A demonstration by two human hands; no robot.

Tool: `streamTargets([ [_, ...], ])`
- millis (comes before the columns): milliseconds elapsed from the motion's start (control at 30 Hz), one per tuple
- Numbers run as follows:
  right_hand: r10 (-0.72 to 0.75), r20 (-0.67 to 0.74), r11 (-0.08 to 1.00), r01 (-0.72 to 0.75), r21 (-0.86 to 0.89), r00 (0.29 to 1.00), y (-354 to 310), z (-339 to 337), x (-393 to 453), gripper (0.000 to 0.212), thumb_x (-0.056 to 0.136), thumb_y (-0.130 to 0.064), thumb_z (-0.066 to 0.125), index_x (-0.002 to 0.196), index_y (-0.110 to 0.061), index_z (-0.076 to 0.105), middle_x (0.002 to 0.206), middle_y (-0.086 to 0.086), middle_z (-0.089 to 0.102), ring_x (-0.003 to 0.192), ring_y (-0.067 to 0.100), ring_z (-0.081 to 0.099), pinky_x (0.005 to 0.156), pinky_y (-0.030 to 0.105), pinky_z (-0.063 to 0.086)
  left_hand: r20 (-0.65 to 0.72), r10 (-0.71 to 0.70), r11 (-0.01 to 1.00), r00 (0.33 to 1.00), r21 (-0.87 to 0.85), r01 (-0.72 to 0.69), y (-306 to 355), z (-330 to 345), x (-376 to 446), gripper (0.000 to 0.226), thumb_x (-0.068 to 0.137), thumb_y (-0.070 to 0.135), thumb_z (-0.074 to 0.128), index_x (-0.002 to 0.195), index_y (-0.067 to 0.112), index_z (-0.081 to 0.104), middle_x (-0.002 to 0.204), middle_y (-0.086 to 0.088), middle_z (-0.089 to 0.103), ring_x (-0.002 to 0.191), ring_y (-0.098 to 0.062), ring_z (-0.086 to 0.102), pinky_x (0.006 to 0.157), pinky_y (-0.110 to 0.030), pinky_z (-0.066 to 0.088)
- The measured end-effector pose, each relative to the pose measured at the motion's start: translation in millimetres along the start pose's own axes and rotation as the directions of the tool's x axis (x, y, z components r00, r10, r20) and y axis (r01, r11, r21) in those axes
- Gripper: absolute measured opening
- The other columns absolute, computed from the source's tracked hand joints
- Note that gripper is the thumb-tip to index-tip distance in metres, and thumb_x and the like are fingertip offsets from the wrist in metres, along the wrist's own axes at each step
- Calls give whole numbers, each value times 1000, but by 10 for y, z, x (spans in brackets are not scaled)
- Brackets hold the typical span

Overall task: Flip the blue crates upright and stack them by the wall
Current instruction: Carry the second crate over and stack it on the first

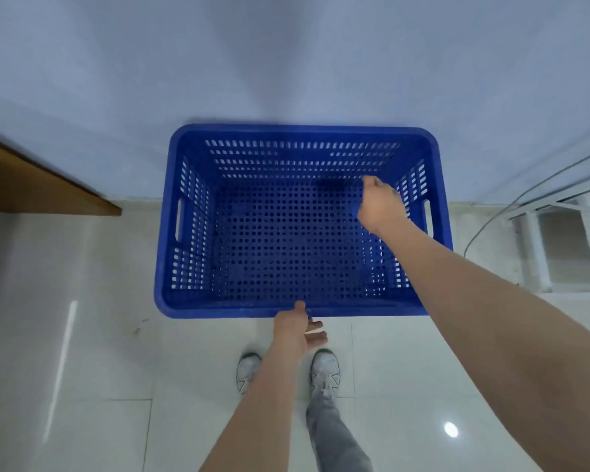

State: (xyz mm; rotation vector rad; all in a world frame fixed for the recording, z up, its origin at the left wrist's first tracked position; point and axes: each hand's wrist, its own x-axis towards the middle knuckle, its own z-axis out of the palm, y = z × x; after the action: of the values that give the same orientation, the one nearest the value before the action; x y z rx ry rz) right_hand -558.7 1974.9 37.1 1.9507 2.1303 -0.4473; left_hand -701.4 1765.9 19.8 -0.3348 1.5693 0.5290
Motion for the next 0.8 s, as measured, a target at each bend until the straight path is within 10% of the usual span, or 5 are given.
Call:
streamTargets([
  [167,217,-65,970,-208,128,974,658,56,-307,43,90,-10,53,130,0,43,129,20,53,117,38,51,97,47,43,26,351,593,936,767,-244,612,-410,7,35,99,25,49,80,-2,62,62,-14,72,58,-28,69,64,-40,63],
  [333,351,-119,926,-325,193,929,1102,147,-342,56,90,-17,56,139,-2,34,142,23,37,126,41,41,103,51,39,-8,912,123,410,959,-256,1501,-735,207,28,94,16,51,117,0,52,114,-26,59,101,-42,57,77,-52,51],
  [533,520,173,743,-542,393,837,1386,367,-206,51,96,-15,51,138,6,32,133,29,48,116,44,53,81,39,44,-235,845,303,479,951,-68,1839,-1170,501,78,89,13,63,151,12,17,142,-27,32,128,-47,38,101,-60,38],
  [800,547,147,749,-560,355,824,1423,488,-220,35,92,-8,52,124,6,50,120,25,59,105,40,59,71,34,42,-249,835,376,491,910,-177,1831,-1530,530,48,90,-1,56,135,0,39,122,-32,58,108,-49,58,83,-53,48],
])
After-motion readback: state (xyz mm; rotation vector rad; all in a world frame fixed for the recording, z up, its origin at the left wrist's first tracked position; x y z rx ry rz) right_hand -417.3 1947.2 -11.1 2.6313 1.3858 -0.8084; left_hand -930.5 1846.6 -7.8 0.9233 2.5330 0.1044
